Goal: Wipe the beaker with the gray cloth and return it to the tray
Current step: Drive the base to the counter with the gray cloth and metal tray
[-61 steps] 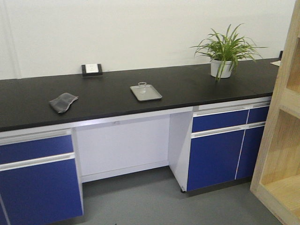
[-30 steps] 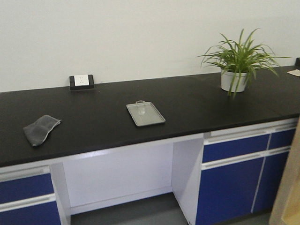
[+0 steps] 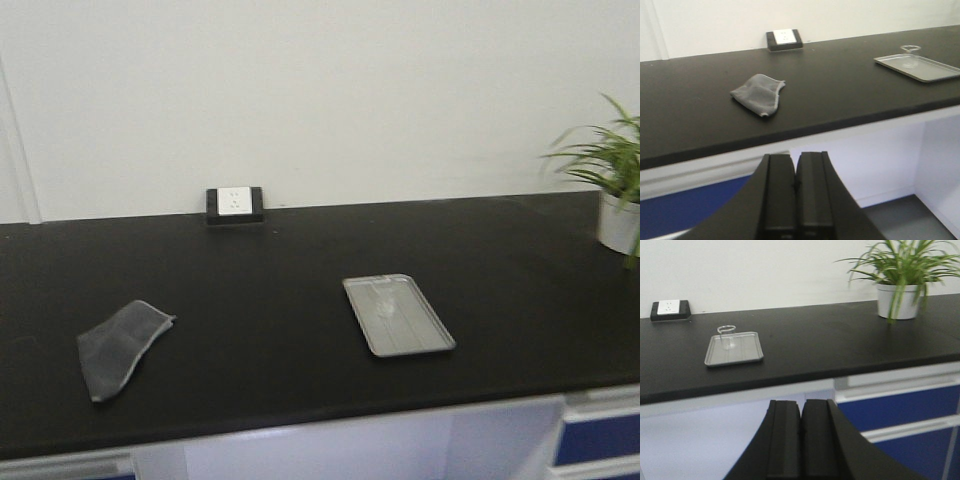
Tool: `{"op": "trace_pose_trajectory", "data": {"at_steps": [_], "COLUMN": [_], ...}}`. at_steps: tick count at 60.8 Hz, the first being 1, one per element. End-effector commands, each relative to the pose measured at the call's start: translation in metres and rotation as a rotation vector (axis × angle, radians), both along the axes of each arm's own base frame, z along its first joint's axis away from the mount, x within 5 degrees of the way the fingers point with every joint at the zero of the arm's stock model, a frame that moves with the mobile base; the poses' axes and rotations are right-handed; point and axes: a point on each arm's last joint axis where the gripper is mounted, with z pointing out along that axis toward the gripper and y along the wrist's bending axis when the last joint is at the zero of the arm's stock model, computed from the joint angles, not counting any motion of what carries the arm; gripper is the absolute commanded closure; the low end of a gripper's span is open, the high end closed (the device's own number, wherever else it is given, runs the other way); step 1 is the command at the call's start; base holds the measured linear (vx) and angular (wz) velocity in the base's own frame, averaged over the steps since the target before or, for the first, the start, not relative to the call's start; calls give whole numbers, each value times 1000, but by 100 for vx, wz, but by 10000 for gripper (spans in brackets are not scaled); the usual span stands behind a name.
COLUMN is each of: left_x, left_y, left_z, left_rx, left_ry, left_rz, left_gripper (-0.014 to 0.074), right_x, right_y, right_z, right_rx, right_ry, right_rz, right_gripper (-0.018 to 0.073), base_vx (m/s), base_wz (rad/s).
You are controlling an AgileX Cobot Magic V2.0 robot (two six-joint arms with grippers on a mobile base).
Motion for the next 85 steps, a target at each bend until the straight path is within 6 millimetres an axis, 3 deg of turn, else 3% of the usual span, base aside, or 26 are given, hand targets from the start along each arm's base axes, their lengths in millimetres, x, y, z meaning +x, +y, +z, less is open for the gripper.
{"op": "trace_pose_trajectory", "data": {"at_steps": [1, 48, 85], "left_x": [-1, -1, -1], "left_y": [-1, -1, -1], "left_z": [11, 11, 11], "left_rx": [-25, -25, -25], "left_ry": [-100, -100, -100], "left_rz": [-9, -9, -9], "left_gripper": [602, 602, 602], "right_x": [0, 0, 0], "right_y": [0, 0, 0], "right_z": [3, 3, 3], "right_rx": [-12, -12, -12], "right_ry": [-72, -72, -72], "right_rz": [-6, -6, -6], "right_gripper": [567, 567, 567], "base_vx": [48, 45, 10], "base_wz": [29, 23, -3]}}
